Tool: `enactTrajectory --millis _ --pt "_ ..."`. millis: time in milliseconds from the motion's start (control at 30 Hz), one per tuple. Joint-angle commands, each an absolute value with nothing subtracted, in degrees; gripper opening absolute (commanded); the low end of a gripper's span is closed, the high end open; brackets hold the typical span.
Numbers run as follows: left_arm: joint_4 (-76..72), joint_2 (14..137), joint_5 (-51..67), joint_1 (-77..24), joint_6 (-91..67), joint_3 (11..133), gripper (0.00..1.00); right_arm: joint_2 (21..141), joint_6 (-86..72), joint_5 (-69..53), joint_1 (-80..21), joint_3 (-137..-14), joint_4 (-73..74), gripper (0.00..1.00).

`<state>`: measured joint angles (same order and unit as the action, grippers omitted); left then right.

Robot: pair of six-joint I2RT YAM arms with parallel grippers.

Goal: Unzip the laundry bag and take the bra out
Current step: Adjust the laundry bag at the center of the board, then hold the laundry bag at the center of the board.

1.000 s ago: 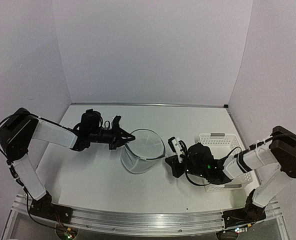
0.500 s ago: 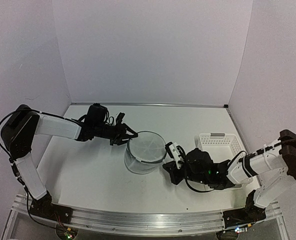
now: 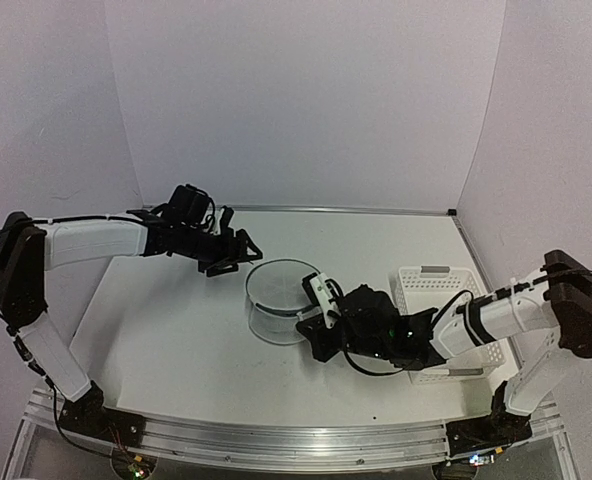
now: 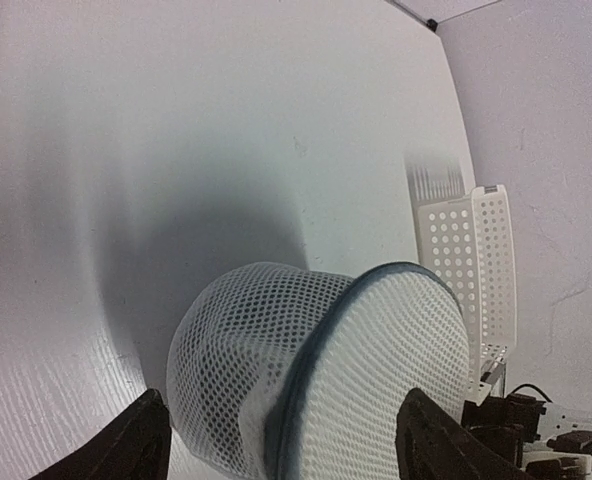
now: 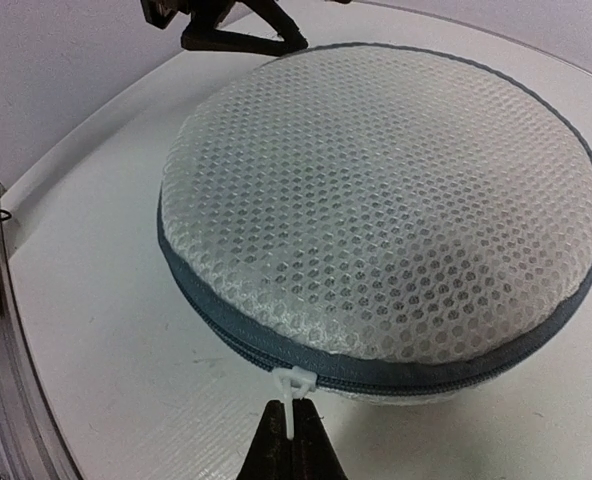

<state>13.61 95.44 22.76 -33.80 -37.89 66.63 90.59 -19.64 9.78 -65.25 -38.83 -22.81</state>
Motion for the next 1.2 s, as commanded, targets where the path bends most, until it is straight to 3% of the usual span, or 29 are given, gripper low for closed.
enactTrajectory --millis 0,467,933,1033,1167 --pt "17.2 87.5 20.0 -33.7 -36.7 64.5 0.78 94.0 -21.4 7.6 -66.2 -44.9 -23.4 0.0" --pt "7.7 79.1 29.5 -33.7 -48.5 48.8 0.81 102.5 -20.7 3.8 -67.3 -54.0 -24.3 0.0" --pt "0.8 85.6 34.4 -36.5 -51.4 52.7 0.78 103.0 -20.6 4.4 -67.9 -54.0 -23.7 0.0" --pt "0.3 87.1 34.6 -37.0 -51.7 53.2 0.74 102.8 -20.6 4.5 -68.0 -53.9 -23.7 0.0" --pt "0.2 88.0 35.0 -37.4 -51.9 53.8 0.58 102.4 -20.7 5.0 -68.1 -53.4 -23.7 0.0"
